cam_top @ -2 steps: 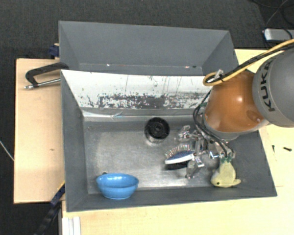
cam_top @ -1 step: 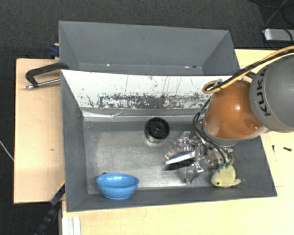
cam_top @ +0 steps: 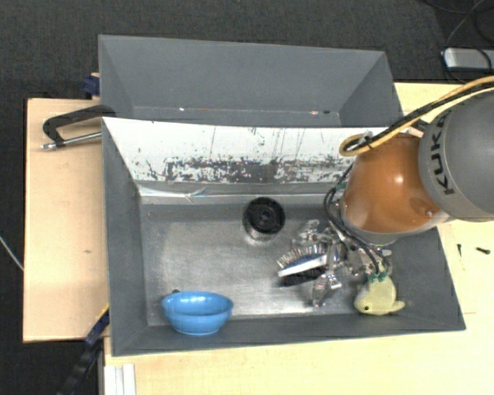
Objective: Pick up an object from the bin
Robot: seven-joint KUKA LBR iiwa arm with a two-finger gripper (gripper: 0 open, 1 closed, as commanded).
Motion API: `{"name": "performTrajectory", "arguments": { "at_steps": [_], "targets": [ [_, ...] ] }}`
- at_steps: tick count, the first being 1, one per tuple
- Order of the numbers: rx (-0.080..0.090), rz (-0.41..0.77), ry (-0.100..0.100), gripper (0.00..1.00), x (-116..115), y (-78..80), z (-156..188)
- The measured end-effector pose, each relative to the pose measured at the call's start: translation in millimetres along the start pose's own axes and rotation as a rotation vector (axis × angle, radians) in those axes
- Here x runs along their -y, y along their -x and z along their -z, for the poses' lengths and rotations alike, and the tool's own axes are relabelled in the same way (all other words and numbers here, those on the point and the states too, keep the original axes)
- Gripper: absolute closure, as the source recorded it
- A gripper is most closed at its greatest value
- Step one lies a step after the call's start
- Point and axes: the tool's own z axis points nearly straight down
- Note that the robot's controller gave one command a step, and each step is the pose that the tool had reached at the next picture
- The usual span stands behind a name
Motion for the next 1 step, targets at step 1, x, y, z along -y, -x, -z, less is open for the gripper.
{"name": "performTrajectory", "arguments": {
  "at_steps": [1],
  "targets": [
    [0.008, 0.001, -0.002, 1.0, 0.4, 2.5, 1.7]
  ]
}}
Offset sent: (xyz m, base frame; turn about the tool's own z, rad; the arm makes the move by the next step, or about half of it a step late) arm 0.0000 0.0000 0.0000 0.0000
